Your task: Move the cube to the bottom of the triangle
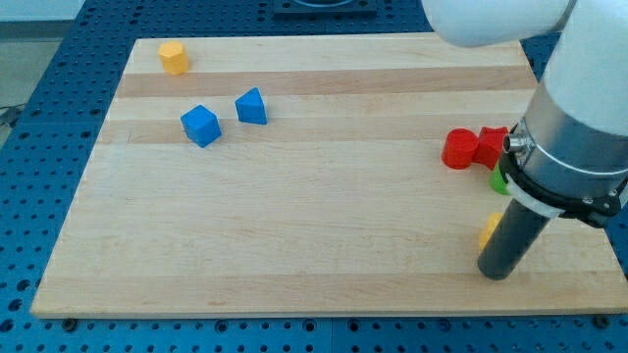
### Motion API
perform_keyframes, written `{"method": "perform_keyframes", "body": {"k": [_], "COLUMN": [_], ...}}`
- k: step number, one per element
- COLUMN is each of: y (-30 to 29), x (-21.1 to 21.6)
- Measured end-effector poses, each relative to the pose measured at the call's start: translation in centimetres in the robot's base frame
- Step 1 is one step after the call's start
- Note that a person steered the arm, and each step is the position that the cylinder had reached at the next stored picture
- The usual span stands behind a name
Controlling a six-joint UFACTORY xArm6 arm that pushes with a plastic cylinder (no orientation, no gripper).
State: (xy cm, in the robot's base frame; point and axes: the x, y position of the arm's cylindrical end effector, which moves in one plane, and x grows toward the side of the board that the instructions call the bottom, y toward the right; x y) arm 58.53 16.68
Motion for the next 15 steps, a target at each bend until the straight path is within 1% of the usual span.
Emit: {"method": "perform_keyframes", "body": {"k": [1, 2, 3, 4, 5, 6, 7, 8, 9, 11, 12, 14, 15], "y": [0.0, -3.0, -12.0, -20.3, -27.1, -32.1, -34.6, -36.0, -36.2, -37.4, -35.0, -22.2, -17.4], "x": [0.0, 0.0, -0.3, -1.4, -2.0, -3.3, -9.3, -13.6, -14.6, -22.6, -22.8, -15.5, -14.0]}}
